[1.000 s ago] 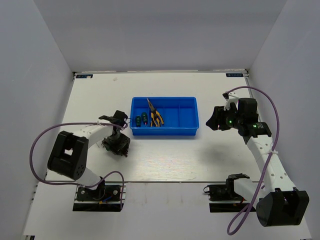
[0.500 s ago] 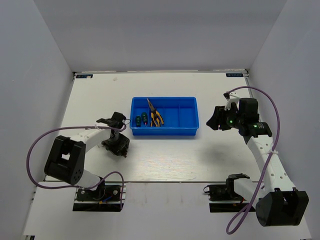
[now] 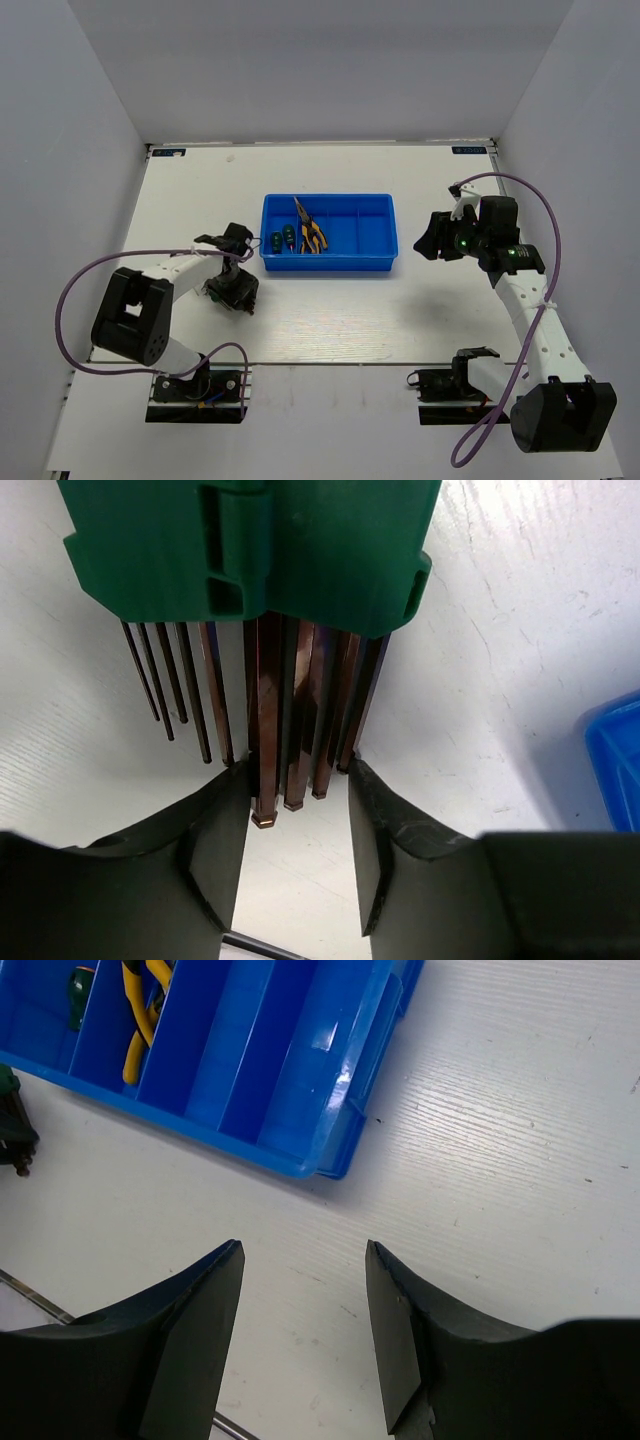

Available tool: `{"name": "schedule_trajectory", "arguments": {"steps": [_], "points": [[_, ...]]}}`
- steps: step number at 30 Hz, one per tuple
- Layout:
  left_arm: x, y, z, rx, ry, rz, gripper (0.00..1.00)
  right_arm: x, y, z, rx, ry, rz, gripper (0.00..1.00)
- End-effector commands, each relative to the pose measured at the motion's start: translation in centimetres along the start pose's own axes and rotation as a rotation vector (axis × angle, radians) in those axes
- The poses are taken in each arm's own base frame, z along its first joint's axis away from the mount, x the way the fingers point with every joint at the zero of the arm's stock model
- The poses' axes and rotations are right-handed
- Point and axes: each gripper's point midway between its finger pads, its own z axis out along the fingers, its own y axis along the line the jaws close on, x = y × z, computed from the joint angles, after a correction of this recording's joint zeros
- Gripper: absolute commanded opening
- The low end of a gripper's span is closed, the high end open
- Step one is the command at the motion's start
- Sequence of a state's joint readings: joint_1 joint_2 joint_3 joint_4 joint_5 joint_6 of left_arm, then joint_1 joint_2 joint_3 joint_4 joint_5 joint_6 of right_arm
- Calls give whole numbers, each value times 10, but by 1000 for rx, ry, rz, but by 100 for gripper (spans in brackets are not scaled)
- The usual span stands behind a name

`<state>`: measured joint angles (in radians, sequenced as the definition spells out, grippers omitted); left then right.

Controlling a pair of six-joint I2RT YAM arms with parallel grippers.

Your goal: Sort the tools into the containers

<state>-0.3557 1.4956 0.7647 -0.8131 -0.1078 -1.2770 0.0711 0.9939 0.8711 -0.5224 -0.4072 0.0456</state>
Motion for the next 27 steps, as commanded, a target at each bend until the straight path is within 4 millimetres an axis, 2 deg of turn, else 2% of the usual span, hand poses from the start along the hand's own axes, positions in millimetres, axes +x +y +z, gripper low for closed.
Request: {"name": "schedule_trajectory", "arguments": {"steps": [1,3,8,11,12,17,20,21,23,27], "points": [[5,35,36,-157,-16,9,58,-6,5,-5,-19,-26,-3,58],[5,37,38,-167,-13,10,61,-5,4,-5,-18,-22,-2,58],[7,36,40,-178,0,11,61,-6,4,-6,-19,-26,-3,58],[8,40,41,-186,2,13,56,-6,4,-6,-19,-28,-2,58],[8,40,41,-186,2,13,50,-5,3,-6,-18,-24,0,58],[11,46,44,-196,5,14,35,-6,4,-6,-22,-25,-3,58],[11,42,43,-174,9,20,24,-6,3,-7,-20,-30,0,58],[10,40,41,-165,7,18,13,-6,5,-7,-24,-28,3,58],[9,37,37,-150,4,38,1,-6,4,-6,-24,-28,2,58],[-5,28,17,-95,-66,64,0,-5,3,-7,-21,-26,6,58]]}}
